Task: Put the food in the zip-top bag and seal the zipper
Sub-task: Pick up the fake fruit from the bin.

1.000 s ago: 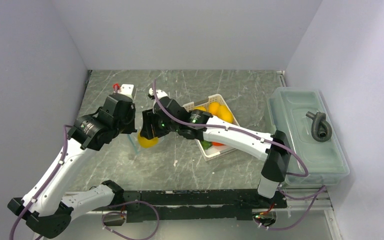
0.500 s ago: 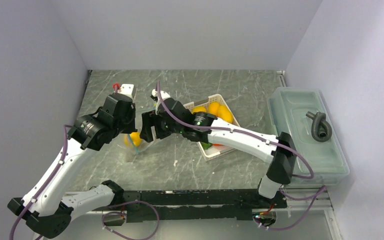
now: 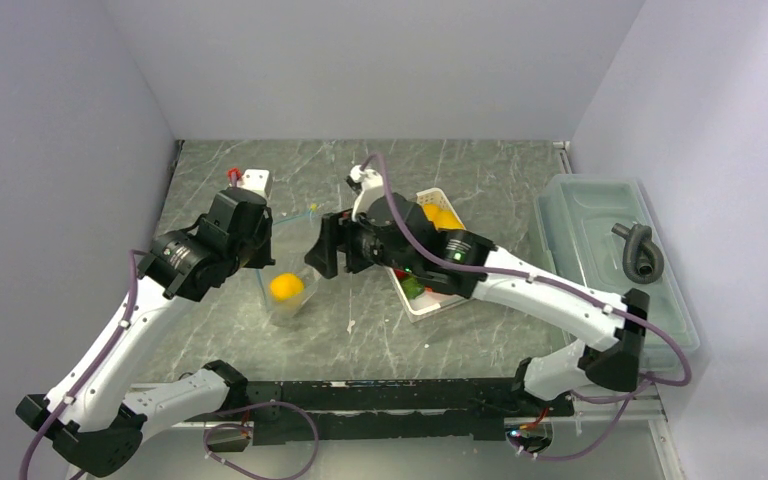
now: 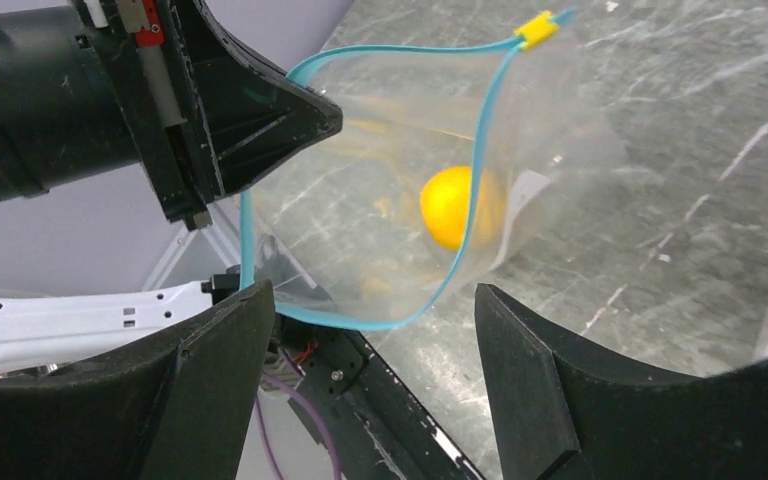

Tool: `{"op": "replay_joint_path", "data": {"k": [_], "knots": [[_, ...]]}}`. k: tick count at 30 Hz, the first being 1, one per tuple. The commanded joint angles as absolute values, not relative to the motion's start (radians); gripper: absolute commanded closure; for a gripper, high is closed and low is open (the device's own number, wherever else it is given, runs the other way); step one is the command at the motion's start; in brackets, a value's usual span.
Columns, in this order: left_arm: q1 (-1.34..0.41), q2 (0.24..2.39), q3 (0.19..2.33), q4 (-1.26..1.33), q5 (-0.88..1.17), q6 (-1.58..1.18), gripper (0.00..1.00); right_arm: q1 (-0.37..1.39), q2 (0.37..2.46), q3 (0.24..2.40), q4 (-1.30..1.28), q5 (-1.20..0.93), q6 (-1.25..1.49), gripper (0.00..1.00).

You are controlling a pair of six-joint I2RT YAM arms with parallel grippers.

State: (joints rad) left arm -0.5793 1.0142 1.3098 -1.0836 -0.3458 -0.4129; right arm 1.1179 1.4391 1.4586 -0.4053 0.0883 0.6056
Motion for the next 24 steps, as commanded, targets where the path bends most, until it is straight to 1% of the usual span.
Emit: {"op": "replay_joint_path", "data": {"k": [1, 6, 13, 18, 24], "knots": [[-0.579, 1.006, 1.312, -1.052, -0.353, -0.429, 1.00, 1.120, 1.326, 1.407, -0.400, 0.198, 0.584, 0.23], [-0.578, 1.010, 1.317, -1.058, -0.356, -0.425, 1.00, 1.117, 1.238, 1.356, -0.471, 0.347, 0.558, 0.21], [-0.579, 1.003, 1.315, -1.072, -0.379, -0.419, 1.00, 1.080, 1.192, 1.324, -0.599, 0.510, 0.514, 0.18], [-0.579, 1.002, 1.316, -1.077, -0.379, -0.416, 1.00, 0.993, 1.182, 1.299, -0.650, 0.505, 0.484, 0.18], [-0.579, 0.997, 1.321, -1.089, -0.381, -0.413, 1.00, 0.843, 1.232, 1.291, -0.724, 0.461, 0.456, 0.19]]}}
